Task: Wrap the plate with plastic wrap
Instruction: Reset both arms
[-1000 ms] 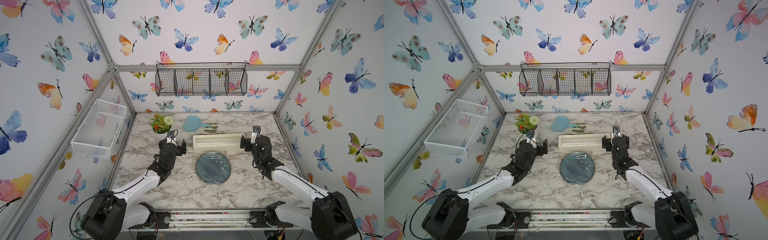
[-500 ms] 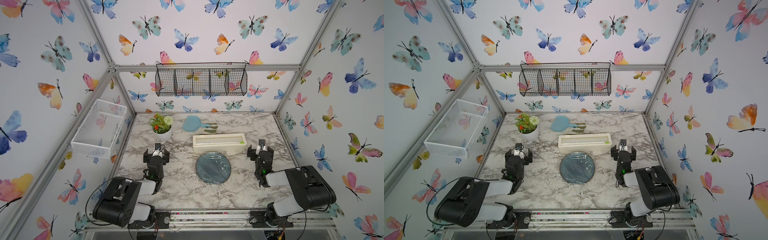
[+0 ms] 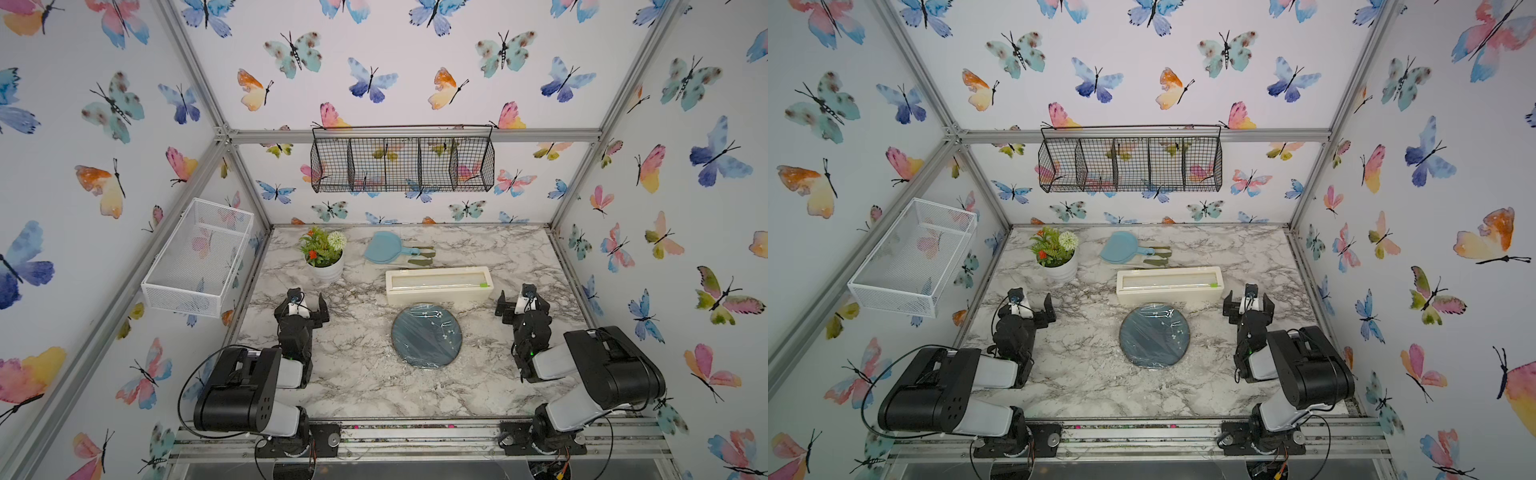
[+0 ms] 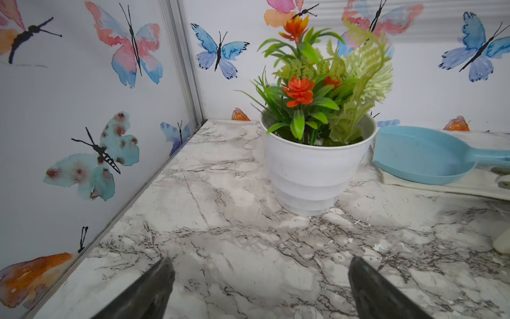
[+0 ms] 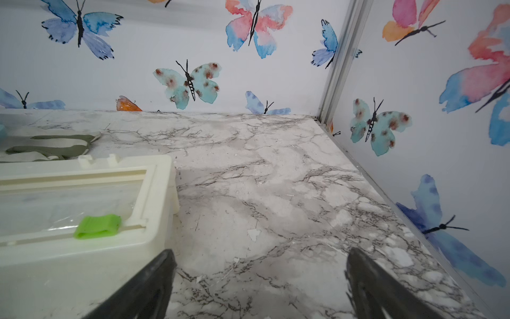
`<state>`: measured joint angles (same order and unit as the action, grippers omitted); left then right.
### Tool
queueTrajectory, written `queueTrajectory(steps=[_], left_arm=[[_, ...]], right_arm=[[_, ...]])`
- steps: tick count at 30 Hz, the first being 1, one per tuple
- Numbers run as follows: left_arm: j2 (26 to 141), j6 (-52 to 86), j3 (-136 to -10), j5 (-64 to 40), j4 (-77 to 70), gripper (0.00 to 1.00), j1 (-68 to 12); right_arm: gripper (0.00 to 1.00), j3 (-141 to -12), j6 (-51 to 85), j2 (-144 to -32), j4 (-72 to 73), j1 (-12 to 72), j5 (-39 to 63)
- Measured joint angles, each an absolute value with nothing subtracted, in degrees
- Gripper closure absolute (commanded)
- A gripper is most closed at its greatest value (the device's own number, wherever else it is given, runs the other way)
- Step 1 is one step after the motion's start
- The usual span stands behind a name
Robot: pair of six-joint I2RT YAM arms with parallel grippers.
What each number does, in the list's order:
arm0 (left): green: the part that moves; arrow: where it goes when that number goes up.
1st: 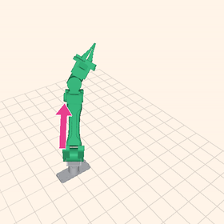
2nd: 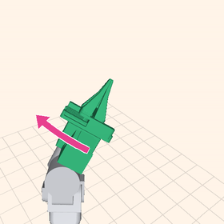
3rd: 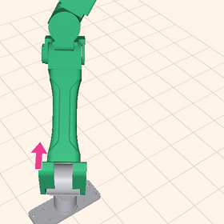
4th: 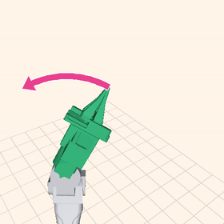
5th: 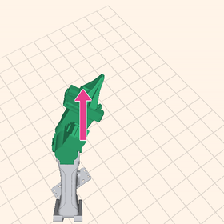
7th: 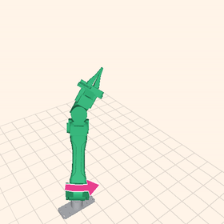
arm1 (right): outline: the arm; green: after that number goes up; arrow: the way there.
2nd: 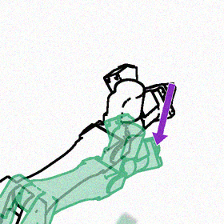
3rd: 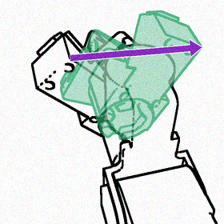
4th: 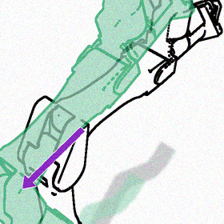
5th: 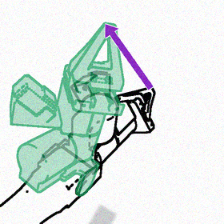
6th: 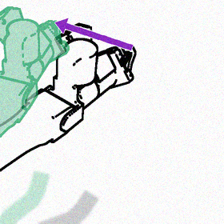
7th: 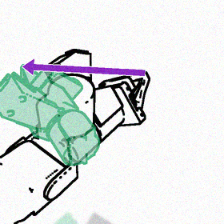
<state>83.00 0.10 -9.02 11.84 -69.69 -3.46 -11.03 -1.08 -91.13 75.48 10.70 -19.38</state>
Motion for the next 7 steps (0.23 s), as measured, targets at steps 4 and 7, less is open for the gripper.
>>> queueTrajectory(steps=[4,7], left_arm=[[83.0,0.1,-9.0,11.2,-69.8,0.02,-3.4],[83.1,0.1,-9.0,11.0,-70.0,0.02,-3.4]], right_arm=[[0.02,-11.0,-1.1,-91.1,75.3,10.7,-19.3],[0.02,-11.0,-1.1,-91.1,75.3,10.7,-19.3]])
